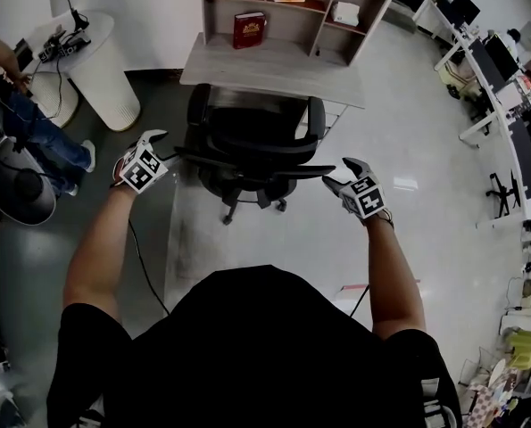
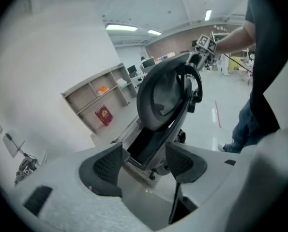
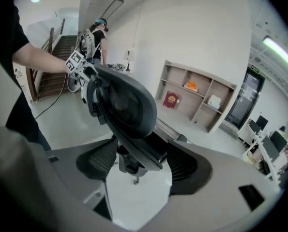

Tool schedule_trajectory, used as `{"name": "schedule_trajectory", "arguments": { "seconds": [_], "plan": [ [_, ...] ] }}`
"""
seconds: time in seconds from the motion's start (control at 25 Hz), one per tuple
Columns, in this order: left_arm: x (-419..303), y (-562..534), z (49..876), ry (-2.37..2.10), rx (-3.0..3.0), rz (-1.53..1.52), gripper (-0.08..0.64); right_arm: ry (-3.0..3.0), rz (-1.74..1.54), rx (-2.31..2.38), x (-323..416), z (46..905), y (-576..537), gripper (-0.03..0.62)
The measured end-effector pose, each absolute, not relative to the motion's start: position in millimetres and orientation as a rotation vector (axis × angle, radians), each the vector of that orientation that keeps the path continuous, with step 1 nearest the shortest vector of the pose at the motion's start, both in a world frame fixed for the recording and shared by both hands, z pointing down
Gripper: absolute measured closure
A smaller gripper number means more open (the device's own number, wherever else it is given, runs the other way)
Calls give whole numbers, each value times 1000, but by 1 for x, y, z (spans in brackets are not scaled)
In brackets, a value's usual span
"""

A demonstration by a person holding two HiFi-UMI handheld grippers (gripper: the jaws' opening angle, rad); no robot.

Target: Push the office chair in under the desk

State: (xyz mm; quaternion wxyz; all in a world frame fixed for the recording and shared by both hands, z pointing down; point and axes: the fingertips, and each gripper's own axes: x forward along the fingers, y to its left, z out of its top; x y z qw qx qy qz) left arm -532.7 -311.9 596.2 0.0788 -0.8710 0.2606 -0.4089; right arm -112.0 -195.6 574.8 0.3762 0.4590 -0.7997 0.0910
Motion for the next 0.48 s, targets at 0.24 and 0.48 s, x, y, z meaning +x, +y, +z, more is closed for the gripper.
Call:
{"name": "schedule_trajectory", "arguments": {
  "seconds": [0.24,0.48],
  "plan": [
    [-501,-304,553,886,-2750,-918,287,-2193,206,1367,-123,512,-200,263],
    [-475,-288,508,928,-2816,-651,362,-2291,88,1590,-127,442,-196,458]
  ]
}}
